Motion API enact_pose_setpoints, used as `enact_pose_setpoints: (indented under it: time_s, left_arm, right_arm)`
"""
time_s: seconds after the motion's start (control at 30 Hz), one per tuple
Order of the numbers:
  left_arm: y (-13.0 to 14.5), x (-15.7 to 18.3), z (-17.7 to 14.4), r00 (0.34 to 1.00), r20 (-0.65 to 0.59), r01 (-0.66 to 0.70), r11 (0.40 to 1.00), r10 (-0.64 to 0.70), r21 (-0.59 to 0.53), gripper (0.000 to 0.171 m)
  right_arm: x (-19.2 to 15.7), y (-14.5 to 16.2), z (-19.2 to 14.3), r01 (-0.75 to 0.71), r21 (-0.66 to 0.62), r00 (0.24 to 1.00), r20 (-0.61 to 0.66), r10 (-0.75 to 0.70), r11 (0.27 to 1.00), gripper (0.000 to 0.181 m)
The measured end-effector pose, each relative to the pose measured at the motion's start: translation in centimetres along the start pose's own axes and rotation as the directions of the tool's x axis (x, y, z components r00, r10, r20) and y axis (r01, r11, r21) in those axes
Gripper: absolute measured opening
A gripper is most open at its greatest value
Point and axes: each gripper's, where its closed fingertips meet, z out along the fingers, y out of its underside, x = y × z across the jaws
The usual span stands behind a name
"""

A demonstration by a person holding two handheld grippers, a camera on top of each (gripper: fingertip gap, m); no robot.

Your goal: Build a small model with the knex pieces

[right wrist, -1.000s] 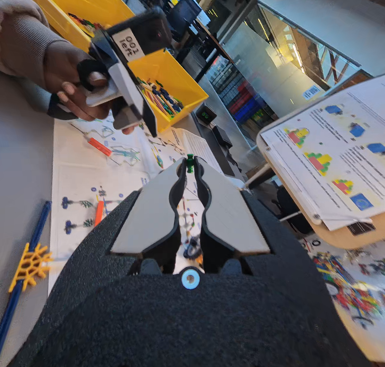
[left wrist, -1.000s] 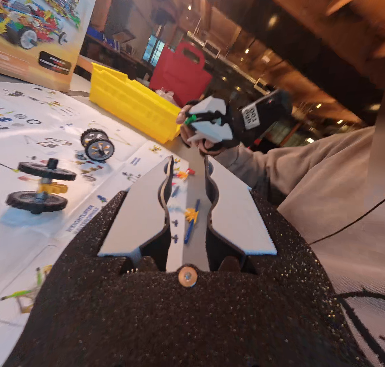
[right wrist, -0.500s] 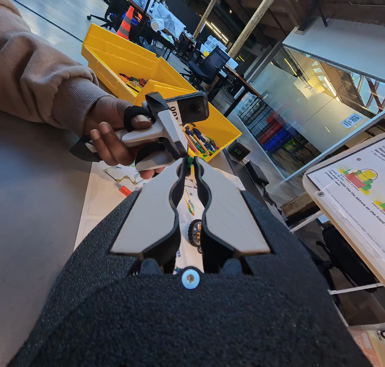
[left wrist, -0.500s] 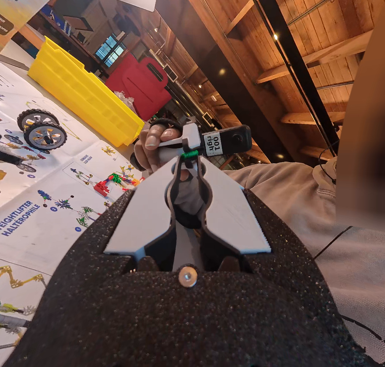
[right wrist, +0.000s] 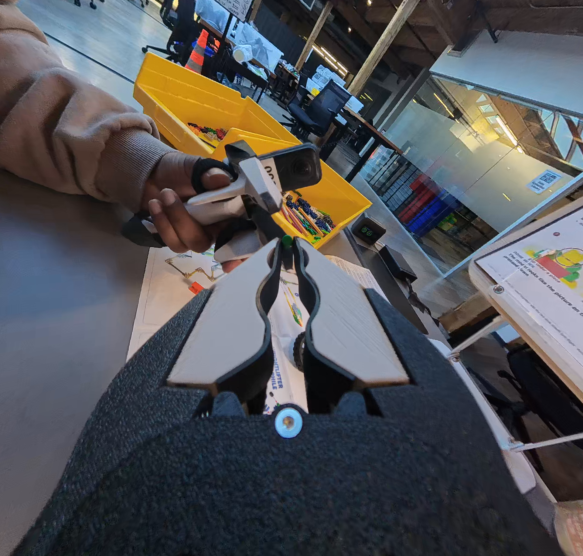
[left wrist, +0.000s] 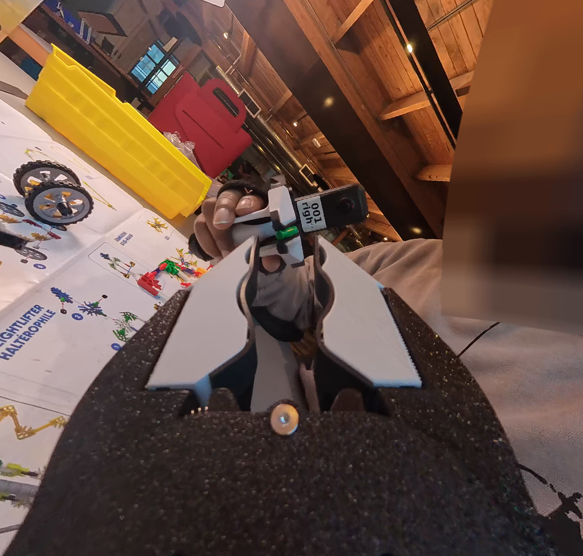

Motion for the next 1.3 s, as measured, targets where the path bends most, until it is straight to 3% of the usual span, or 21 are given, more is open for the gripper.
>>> enact_pose_setpoints:
  time_s: [0.17, 0.27, 0.43, 0.53, 0.67, 0.7, 0.9, 1.03, 1.2, 1.3]
  left_arm:
    - [0.3, -0.3, 0.3, 1.0, 0.017, 0.006, 1.0, -0.006, -0.007, 0.032]
    - [0.9, -0.3, 0.6, 0.998, 0.044, -0.041, 0.998, 0.043, -0.043, 0.011]
    - [1.0, 0.0, 0.6, 1.0, 0.003, 0.001, 0.999, -0.001, -0.036, 0.01]
    - [1.0, 0.4, 0.6, 0.996, -0.053, 0.077, 0.997, -0.078, -0.024, 0.018]
    - [1.0, 0.5, 0.7, 0.99, -0.081, 0.119, 0.993, -0.119, -0.011, 0.014]
    - [1.1, 0.4, 0.7, 0.988, -0.081, 0.129, 0.992, -0.129, -0.016, 0.007]
    - [1.2, -0.1, 0.6, 0.992, -0.043, 0.114, 0.993, -0.115, -0.032, 0.006]
    - [0.2, -0.5, -0.4, 0.997, -0.005, 0.08, 0.997, -0.08, -0.013, 0.0]
    - [-1.0, -1.9, -2.0, 0.978, 0.19, -0.072, 0.996, 0.082, -0.059, 0.0]
    - [-1.3, -4.1, -4.1, 0.846, 0.414, -0.255, 0.937, 0.336, -0.241, 0.0]
  right_arm:
    - [-0.2, -0.2, -0.1, 0.002, 0.0, 1.0, 0.015, -0.002, 1.0, 0.005]
    - [-0.4, 0.3, 0.2, 0.023, -0.027, 1.0, 0.011, -0.023, 0.999, 0.005]
    - [-0.7, 0.1, 0.1, 0.047, -0.011, 0.998, 0.032, -0.046, 0.999, 0.005]
    - [-0.8, 0.2, -0.1, 0.071, -0.018, 0.997, 0.04, -0.07, 0.997, 0.005]
    - [-1.4, 0.0, -0.2, 0.083, -0.012, 0.994, 0.066, -0.082, 0.996, 0.005]
    - [-1.5, -0.2, -0.2, 0.085, -0.007, 0.994, 0.07, -0.085, 0.996, 0.005]
    - [-1.5, 0.3, -0.1, 0.078, -0.034, 0.994, 0.076, -0.075, 0.996, 0.006]
    - [-1.6, 1.0, 0.1, 0.039, -0.085, 0.995, 0.091, -0.031, 0.996, 0.033]
    - [-0.3, 1.4, -0.4, 0.012, -0.092, 0.998, 0.063, -0.007, 0.996, 0.037]
    - [0.7, 2.0, -1.2, -0.036, -0.115, 0.997, 0.064, 0.044, 0.993, 0.036]
